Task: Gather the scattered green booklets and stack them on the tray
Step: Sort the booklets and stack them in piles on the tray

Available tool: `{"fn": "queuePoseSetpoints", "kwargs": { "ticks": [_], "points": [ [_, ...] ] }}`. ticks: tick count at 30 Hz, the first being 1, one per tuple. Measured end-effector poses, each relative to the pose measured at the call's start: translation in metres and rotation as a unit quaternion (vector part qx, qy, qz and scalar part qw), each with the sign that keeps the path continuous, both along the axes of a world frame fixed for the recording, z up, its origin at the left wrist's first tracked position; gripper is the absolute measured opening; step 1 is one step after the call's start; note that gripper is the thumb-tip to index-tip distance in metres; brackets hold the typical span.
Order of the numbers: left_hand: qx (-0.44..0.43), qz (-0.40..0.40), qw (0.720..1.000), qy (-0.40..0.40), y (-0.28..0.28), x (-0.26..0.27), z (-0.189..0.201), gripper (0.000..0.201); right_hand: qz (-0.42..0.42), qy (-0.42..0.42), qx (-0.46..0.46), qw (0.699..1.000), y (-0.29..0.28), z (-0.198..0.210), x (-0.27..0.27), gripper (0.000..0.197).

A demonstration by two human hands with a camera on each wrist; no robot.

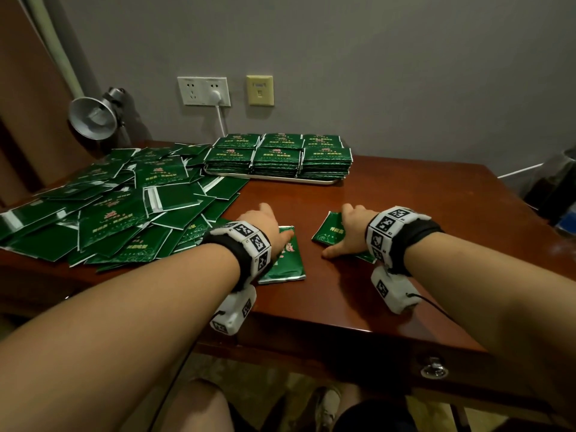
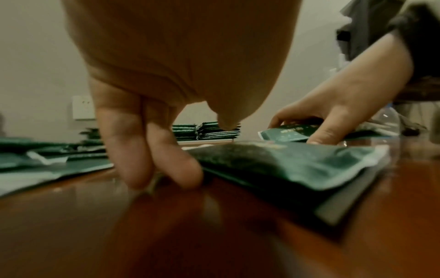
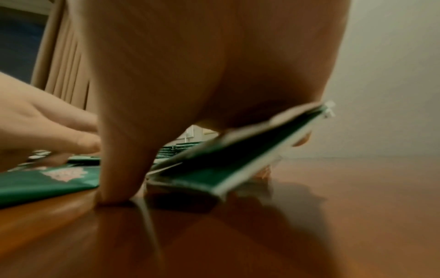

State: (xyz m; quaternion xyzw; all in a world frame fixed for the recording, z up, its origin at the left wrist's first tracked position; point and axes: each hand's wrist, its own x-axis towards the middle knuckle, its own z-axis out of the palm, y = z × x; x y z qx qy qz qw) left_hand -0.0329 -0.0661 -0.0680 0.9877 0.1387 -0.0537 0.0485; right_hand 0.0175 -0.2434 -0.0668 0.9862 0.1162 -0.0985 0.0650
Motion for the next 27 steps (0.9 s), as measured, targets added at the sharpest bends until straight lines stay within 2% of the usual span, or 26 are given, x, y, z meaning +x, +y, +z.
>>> {"fn": "queuePoseSetpoints", "kwargs": {
  "ticks": [3,5,7,9,10,12,15,17,22,27],
  "points": [
    [0.017,0.010,0.999,0.033,0.000,-0.006,0.009,0.044,-0.001,0.002,0.001,1.000,0.001,0.001,-0.003,0.109],
    [0.035,-0.018,0.998,0.057,0.006,-0.011,0.015,0.039,-0.003,0.009,0.004,1.000,0.000,0.001,-0.004,0.109],
    [0.048,-0.093,0.992,0.070,0.013,-0.013,0.016,0.061,-0.005,0.009,0.010,1.000,0.000,0.002,-0.005,0.108],
    [0.064,-0.207,0.972,0.088,0.014,-0.015,0.016,0.089,-0.001,0.005,0.014,1.000,0.001,0.002,-0.006,0.106],
    [0.077,-0.251,0.959,0.107,0.013,-0.015,0.016,0.095,0.003,0.002,0.014,1.000,0.003,0.002,-0.006,0.105],
    [0.096,-0.293,0.940,0.148,0.010,-0.012,0.016,0.090,0.013,-0.001,0.010,1.000,0.005,0.001,-0.008,0.101],
    [0.102,-0.316,0.930,0.158,0.008,-0.006,0.013,0.083,0.028,0.005,0.005,1.000,0.008,0.002,-0.010,0.092],
    [0.113,-0.331,0.927,0.134,0.005,-0.006,0.015,0.080,0.034,0.009,0.005,0.999,0.009,0.002,-0.009,0.084],
    [0.069,-0.313,0.945,0.068,0.005,-0.008,0.010,0.071,0.050,0.005,0.011,0.999,0.006,0.005,-0.007,0.073],
    [0.062,-0.292,0.952,0.065,0.008,-0.014,0.003,0.078,0.048,-0.001,0.008,0.999,0.003,0.009,-0.003,0.080]
  ]
}}
